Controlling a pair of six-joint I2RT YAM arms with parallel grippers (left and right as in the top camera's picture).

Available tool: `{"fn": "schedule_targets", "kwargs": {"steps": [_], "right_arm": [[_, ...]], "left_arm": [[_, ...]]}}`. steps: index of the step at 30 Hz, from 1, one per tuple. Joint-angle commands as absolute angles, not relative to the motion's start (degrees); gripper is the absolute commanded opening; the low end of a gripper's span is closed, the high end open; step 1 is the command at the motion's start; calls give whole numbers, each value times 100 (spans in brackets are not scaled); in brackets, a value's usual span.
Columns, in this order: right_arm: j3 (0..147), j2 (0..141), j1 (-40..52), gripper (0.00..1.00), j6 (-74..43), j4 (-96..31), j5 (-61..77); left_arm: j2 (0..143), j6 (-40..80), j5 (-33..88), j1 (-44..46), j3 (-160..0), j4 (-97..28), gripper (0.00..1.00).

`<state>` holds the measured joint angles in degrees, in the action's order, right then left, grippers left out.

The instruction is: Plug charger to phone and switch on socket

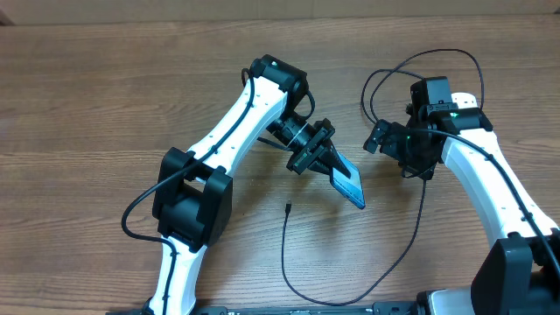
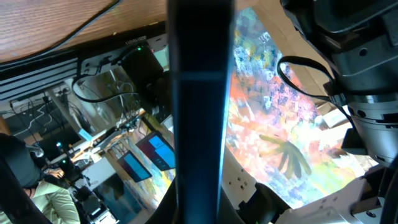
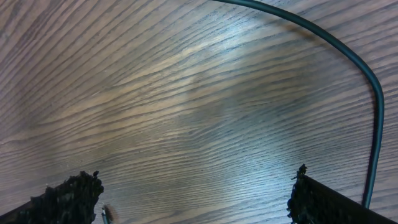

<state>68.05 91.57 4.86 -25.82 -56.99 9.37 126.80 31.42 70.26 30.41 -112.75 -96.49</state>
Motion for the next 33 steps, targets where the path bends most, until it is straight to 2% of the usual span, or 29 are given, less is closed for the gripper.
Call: {"fn": "schedule_targets", "kwargs": {"steps": [1, 21, 30, 33], "right_arm": [[6790, 9207, 464, 100, -2563, -5686, 843], [6790, 9207, 464, 100, -2563, -5686, 843], [6790, 9207, 464, 100, -2563, -5686, 843], [6790, 9207, 464, 100, -2563, -5686, 843]], "left_arm": [[12586, 3103, 7137, 3024, -11260, -9688, 4], [12171, 2829, 6281, 2917, -11260, -9688, 4], [11725, 3347, 5955, 2860, -11260, -9688, 5], [11725, 3494, 6204, 2812, -11260, -9688, 4]]}}
